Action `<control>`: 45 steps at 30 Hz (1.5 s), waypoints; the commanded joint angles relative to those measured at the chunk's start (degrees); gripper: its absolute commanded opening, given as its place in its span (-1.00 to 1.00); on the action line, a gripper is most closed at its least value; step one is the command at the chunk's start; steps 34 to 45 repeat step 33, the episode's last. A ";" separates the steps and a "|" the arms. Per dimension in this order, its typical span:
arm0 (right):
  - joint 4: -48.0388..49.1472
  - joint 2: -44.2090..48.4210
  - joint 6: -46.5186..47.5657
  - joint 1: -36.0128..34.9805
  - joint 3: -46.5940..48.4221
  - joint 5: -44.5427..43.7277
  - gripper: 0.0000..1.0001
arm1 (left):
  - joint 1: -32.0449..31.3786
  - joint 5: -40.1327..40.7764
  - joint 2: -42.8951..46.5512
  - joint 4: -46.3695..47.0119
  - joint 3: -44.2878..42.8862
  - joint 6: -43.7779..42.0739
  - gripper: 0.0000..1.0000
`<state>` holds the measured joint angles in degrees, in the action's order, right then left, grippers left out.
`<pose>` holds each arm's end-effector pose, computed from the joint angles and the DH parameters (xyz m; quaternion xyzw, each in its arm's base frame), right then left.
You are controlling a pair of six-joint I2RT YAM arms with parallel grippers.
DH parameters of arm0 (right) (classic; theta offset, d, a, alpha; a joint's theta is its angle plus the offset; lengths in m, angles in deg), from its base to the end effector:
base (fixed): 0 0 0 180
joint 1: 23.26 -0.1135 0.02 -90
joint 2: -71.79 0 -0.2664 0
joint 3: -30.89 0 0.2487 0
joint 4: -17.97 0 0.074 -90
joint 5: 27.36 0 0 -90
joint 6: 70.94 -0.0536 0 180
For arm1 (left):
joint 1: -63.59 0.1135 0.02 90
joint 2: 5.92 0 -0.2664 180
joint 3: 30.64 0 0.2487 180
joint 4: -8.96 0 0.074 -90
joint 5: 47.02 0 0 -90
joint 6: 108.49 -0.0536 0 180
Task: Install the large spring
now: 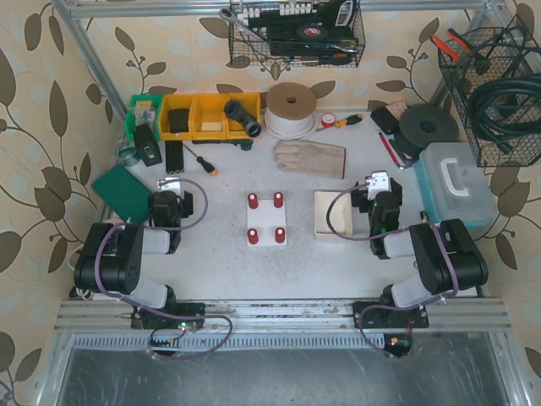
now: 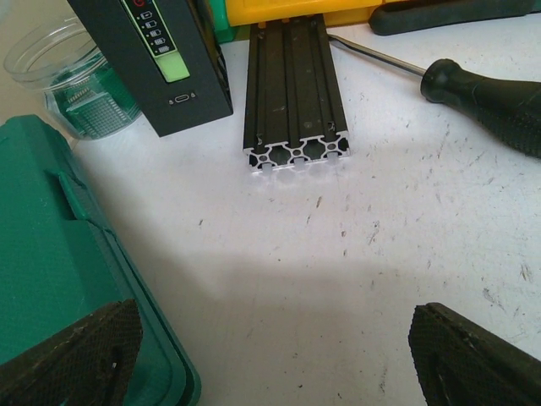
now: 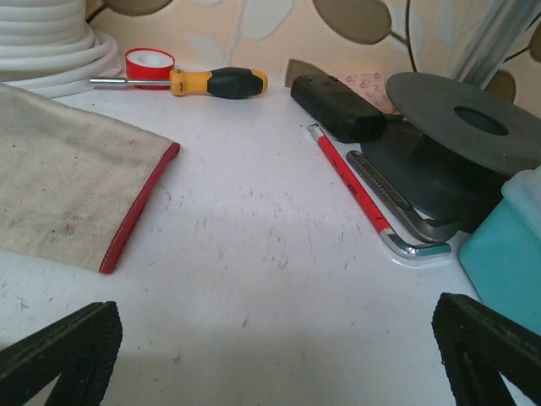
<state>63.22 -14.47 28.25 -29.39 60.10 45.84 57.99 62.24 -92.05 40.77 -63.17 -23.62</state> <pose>0.2607 0.0124 0.1450 -0.0110 0.7732 -0.1300 0.6207 0.2658 -0.0083 0.1329 -0.0171 0.8215 0.1362 0.5534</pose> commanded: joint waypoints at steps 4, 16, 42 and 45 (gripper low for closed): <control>0.69 0.27 -0.42 -0.11 -0.23 -1.54 1.00 | -0.06 -0.85 0.57 2.90 -0.44 -0.39 0.78; -5.71 0.14 -0.23 1.21 3.12 2.65 1.00 | 0.06 -0.98 0.52 2.64 -0.72 -0.35 0.78; -7.19 0.30 -0.67 1.80 3.74 3.70 0.99 | 0.33 -1.60 0.48 1.77 -1.10 -0.27 0.79; -7.19 0.30 -0.67 1.80 3.74 3.70 0.99 | 0.33 -1.60 0.48 1.77 -1.10 -0.27 0.79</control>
